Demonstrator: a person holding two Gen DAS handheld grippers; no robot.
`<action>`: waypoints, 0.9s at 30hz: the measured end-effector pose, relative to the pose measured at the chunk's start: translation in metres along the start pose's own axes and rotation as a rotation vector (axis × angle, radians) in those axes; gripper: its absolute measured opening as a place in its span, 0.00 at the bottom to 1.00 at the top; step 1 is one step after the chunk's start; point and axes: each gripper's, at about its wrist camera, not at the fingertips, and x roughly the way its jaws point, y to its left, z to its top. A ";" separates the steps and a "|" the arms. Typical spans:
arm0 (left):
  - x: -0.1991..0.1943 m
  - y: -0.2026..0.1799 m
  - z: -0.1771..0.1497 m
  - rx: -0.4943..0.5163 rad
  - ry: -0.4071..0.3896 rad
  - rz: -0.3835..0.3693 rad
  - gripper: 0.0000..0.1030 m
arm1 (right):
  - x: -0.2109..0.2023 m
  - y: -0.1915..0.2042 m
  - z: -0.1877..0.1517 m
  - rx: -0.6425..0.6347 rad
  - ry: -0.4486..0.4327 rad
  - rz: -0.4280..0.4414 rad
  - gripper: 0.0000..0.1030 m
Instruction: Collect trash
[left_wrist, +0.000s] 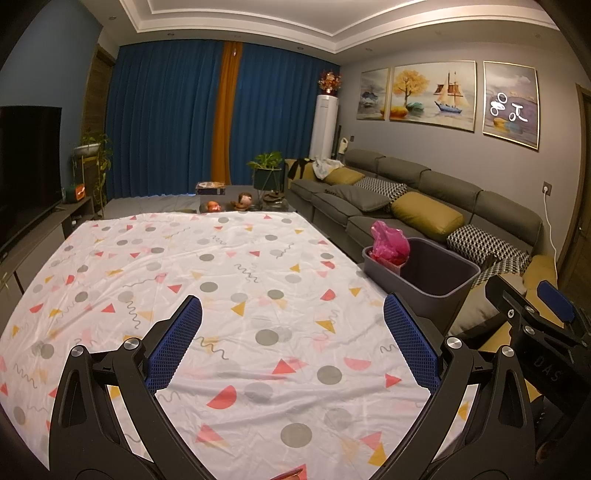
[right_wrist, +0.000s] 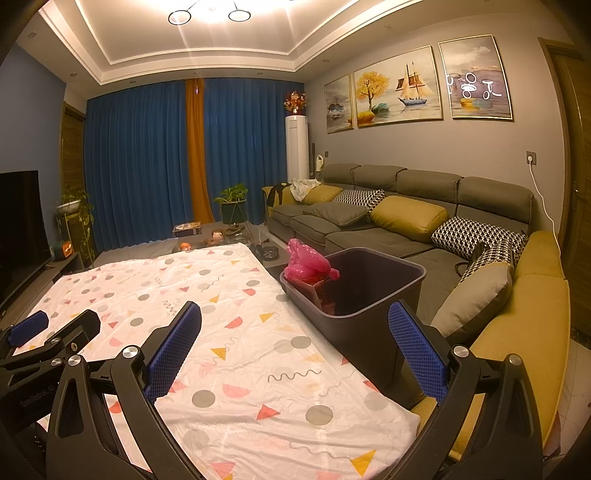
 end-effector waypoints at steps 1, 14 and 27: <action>0.000 0.001 0.000 0.000 0.001 -0.001 0.94 | -0.001 -0.001 0.000 0.001 -0.001 0.000 0.95; -0.002 0.002 0.000 -0.002 0.000 0.002 0.94 | 0.000 -0.002 -0.002 0.004 0.004 0.001 0.95; -0.003 0.002 0.000 -0.003 0.000 0.001 0.94 | -0.001 -0.003 -0.002 0.006 0.002 0.002 0.95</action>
